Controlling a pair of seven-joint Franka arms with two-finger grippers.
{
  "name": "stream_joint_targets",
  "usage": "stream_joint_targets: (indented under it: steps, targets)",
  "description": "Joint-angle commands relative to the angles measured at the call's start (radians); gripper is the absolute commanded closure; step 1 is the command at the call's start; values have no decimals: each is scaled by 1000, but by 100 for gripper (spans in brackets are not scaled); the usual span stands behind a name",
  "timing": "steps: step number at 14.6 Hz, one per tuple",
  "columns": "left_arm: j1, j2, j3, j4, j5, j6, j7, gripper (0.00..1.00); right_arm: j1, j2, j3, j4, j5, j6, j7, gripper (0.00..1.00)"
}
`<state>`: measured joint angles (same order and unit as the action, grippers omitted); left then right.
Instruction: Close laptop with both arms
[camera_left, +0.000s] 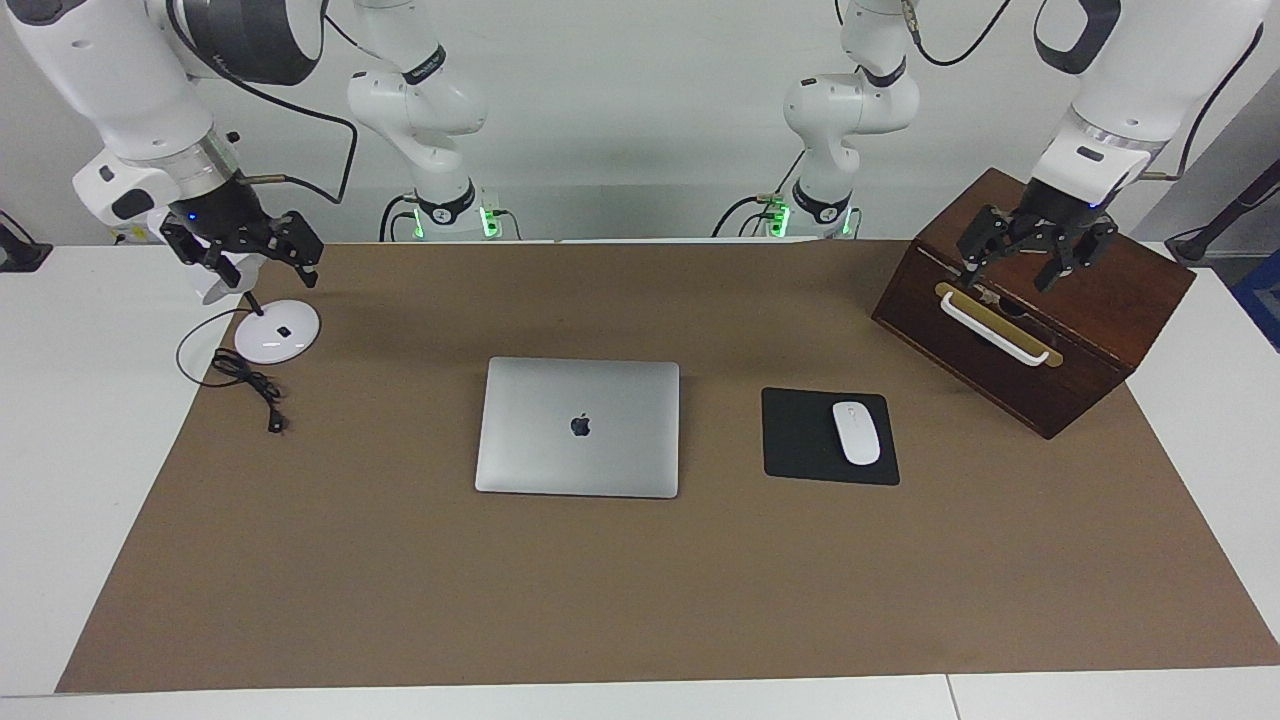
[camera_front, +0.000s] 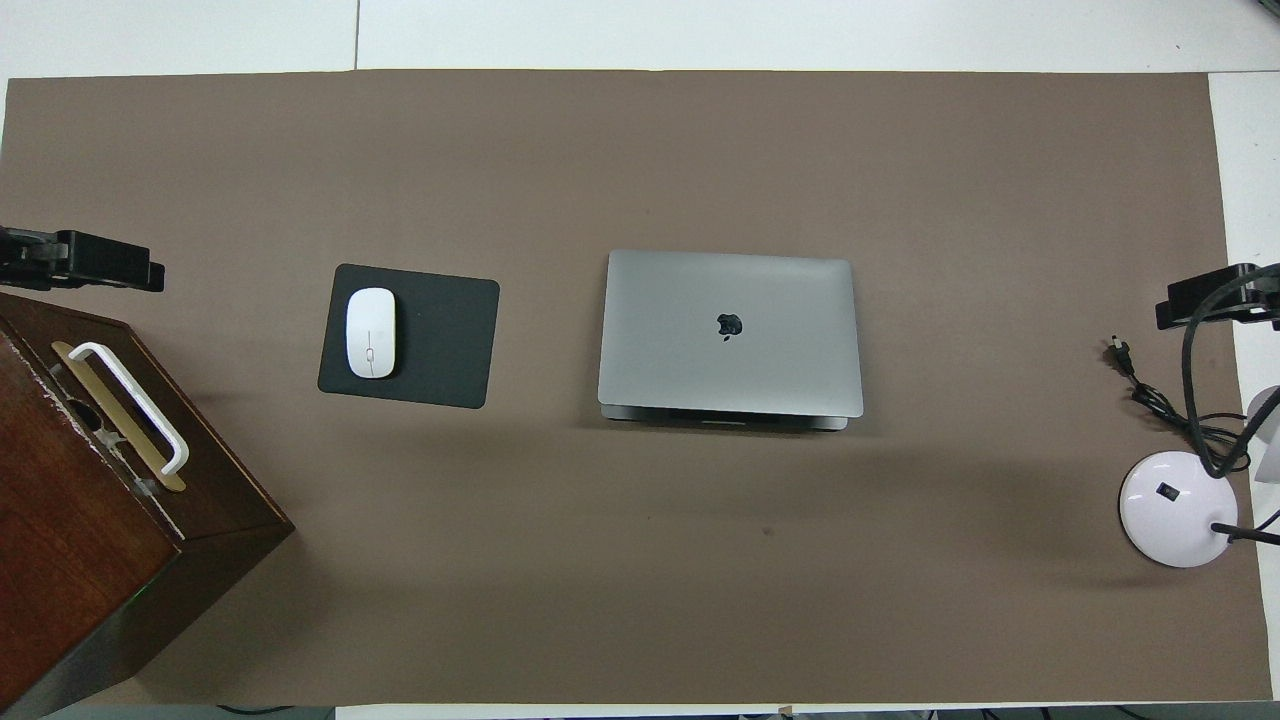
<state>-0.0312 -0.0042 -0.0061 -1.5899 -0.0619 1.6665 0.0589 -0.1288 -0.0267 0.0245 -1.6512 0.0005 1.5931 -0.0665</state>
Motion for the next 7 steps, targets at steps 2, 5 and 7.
stream_joint_targets:
  steps: [2,5,7]
  targets:
    - [24,-7,-9,-1,14,-28,-22,0,-2,-29,2,-38,6,27,14,0]
    - [10,-8,-11,-7,16,-39,-27,0,-2,-29,2,-39,6,27,13,0]
    - [10,-11,-14,-18,20,-42,-24,0,-2,-30,2,-48,6,31,13,0]
